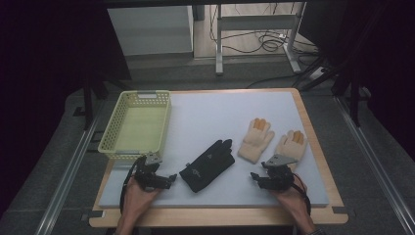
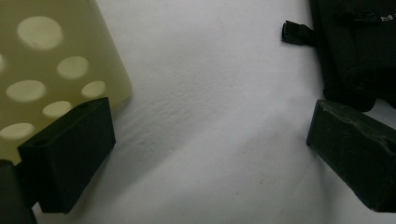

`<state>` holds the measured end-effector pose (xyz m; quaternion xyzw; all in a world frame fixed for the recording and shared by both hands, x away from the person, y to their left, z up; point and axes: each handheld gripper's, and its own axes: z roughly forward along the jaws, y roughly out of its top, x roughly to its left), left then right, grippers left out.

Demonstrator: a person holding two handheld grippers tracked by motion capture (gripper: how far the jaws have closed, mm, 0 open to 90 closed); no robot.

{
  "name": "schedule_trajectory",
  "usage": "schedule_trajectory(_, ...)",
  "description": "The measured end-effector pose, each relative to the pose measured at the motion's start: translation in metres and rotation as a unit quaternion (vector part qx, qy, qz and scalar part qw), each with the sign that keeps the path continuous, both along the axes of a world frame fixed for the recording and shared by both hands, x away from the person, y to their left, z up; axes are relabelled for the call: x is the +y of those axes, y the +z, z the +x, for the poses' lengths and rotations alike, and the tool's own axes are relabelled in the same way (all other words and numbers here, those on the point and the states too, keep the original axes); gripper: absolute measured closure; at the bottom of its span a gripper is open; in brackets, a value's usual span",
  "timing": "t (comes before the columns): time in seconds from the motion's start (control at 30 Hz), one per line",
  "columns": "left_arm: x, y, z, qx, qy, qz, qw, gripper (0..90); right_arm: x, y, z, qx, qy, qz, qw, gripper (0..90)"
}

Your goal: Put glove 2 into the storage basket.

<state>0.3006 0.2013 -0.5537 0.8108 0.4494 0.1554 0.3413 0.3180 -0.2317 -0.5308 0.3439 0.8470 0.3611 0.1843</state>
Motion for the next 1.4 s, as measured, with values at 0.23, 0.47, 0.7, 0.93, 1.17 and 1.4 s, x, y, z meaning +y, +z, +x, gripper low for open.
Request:
schedule_trajectory(0.23, 0.002, 0.002, -0.001, -0.001, -0.012, 0.004, 0.9999, 3.2, -0.003, -0.001, 0.003, 0.009, -0.007, 0.004, 0.9999, 27.3)
schedule_trajectory(0.47, -0.003, 0.015, -0.006, 0.008, -0.046, -0.008, 0.9989, 3.4, -0.003, -0.002, 0.003, 0.009, -0.008, 0.003, 0.9999, 26.9)
schedule_trajectory(0.7, -0.024, 0.042, -0.003, 0.017, -0.098, -0.025, 0.9947, 0.4, -0.003, -0.002, 0.003, 0.009, -0.009, 0.003, 0.9999, 26.8)
schedule_trajectory(0.93, -0.07, 0.056, 0.013, 0.026, -0.145, -0.011, 0.989, 0.0, -0.003, -0.002, 0.003, 0.009, -0.009, 0.003, 0.9999, 26.8)
schedule_trajectory(1.17, -0.116, 0.045, 0.028, 0.039, -0.159, 0.008, 0.9864, 0.0, -0.003, -0.002, 0.003, 0.009, -0.008, 0.003, 0.9999, 26.7)
schedule_trajectory(1.4, -0.135, 0.03, 0.036, 0.038, -0.143, 0.068, 0.9867, 0.0, -0.003, -0.002, 0.003, 0.009, -0.008, 0.003, 0.9999, 26.6)
